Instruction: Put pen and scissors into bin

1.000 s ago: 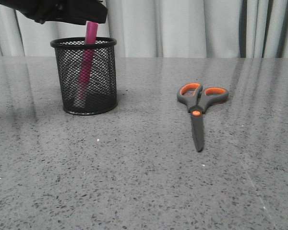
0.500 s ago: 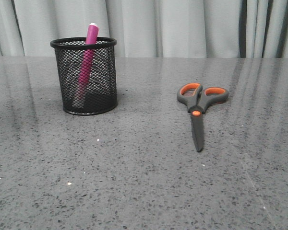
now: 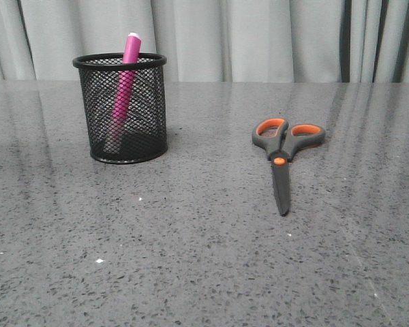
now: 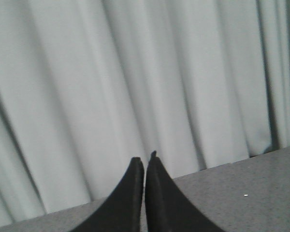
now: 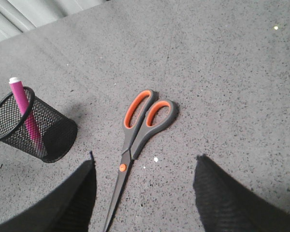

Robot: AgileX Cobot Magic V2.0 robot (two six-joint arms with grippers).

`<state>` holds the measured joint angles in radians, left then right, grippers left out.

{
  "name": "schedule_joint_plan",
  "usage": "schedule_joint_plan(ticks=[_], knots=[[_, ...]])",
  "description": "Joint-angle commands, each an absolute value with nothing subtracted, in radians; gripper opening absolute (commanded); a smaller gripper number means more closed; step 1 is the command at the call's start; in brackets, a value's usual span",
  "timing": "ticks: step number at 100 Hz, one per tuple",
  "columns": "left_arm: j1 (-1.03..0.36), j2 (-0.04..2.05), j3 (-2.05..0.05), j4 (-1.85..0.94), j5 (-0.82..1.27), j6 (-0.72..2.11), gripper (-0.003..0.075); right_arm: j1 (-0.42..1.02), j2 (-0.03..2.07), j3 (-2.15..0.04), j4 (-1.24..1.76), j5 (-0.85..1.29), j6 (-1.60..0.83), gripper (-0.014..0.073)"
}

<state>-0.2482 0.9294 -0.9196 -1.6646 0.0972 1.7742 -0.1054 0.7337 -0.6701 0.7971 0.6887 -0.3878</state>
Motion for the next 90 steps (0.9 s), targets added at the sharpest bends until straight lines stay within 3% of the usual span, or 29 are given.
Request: schedule_joint_plan(ticks=[1,27,44,66,90], knots=[[-0.246,0.87,-0.892,-1.683,0.007,1.751,-0.0022,-0.105,0.737,-0.705,0.857,0.625,-0.421,0.0391],[-0.246,0.717,-0.673,-1.695,-0.026,1.751,-0.0022,-0.105,0.737,-0.705,1.197,0.607,-0.735,0.0391],[-0.246,0.647,-0.567,-1.728,-0.035,1.751,-0.0022,-0.105,0.737,-0.705,1.237,0.622,-0.803,0.0391],[-0.246,0.578,-0.516,-1.728,-0.055,1.751,-0.0022,-0.105,0.744,-0.756,1.248,0.723,-0.982,0.0391],[-0.246,0.572,-0.516,-1.728,-0.055,1.751,-0.0022,-0.105,0.791,-0.776,1.365,0.742,-0.984,0.0391]])
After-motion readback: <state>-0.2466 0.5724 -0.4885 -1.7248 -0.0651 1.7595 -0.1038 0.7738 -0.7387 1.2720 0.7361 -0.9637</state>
